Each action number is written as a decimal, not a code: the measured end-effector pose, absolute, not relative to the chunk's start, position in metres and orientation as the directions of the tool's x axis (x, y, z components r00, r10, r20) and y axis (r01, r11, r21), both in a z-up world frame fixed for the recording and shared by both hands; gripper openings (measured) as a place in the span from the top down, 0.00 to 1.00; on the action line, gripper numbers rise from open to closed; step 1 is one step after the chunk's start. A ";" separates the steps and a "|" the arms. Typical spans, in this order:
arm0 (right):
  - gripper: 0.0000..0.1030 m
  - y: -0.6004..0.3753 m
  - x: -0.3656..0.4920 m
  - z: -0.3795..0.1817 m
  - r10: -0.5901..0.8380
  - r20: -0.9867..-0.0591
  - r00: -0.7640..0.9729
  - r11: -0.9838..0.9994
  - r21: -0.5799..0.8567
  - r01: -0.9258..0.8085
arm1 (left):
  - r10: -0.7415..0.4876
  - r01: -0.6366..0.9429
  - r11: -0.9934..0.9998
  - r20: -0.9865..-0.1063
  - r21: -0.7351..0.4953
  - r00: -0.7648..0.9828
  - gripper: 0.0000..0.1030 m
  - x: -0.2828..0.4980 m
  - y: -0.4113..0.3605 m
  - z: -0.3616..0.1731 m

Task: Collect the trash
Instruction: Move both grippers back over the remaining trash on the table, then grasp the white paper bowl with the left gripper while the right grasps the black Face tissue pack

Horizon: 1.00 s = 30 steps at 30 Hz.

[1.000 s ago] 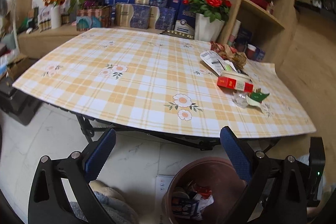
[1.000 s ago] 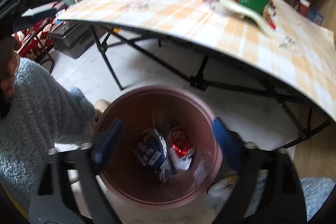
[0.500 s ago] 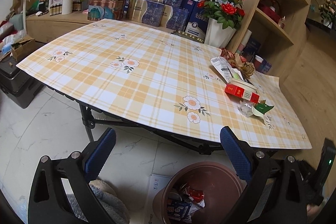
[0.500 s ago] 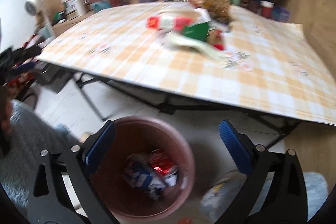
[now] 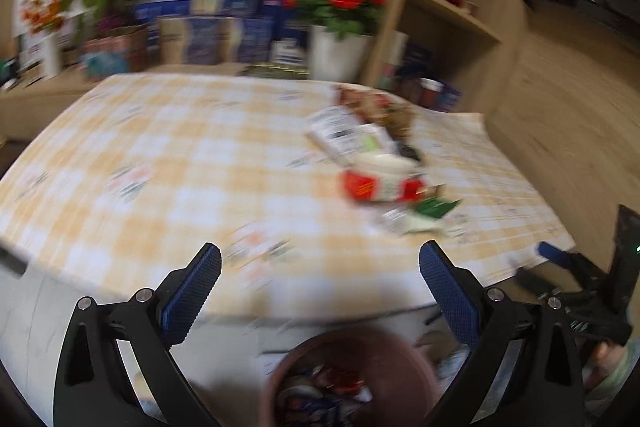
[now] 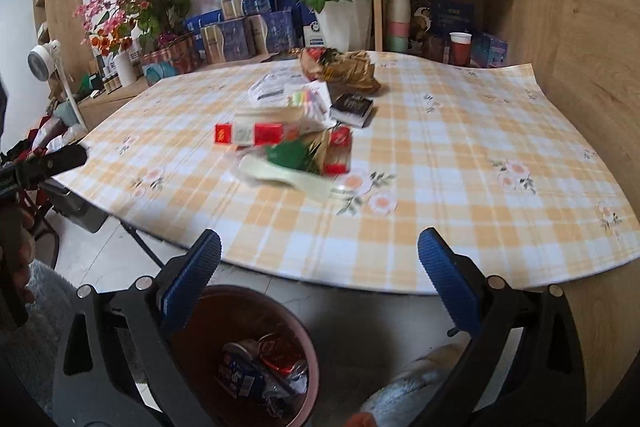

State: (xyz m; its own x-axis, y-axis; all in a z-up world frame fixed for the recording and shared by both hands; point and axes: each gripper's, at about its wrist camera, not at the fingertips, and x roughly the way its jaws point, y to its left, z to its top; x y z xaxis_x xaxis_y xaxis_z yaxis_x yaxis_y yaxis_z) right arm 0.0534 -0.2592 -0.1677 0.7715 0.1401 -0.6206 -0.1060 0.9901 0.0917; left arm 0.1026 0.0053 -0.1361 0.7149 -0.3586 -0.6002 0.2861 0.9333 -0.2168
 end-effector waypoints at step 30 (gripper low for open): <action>0.06 -0.336 0.134 -0.150 0.200 -0.586 0.786 0.960 0.279 -0.036 | -0.325 0.315 0.932 -0.801 -0.180 0.503 0.20 0.282 -0.107 -0.171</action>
State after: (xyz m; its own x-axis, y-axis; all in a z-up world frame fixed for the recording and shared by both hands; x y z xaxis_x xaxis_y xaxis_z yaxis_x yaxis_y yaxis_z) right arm 0.1339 -0.3364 -0.1501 0.7855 0.1997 -0.5857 -0.0356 0.9595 0.2794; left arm 0.2815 -0.1072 -0.1713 0.5032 -0.3251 -0.8006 0.3155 0.9317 -0.1801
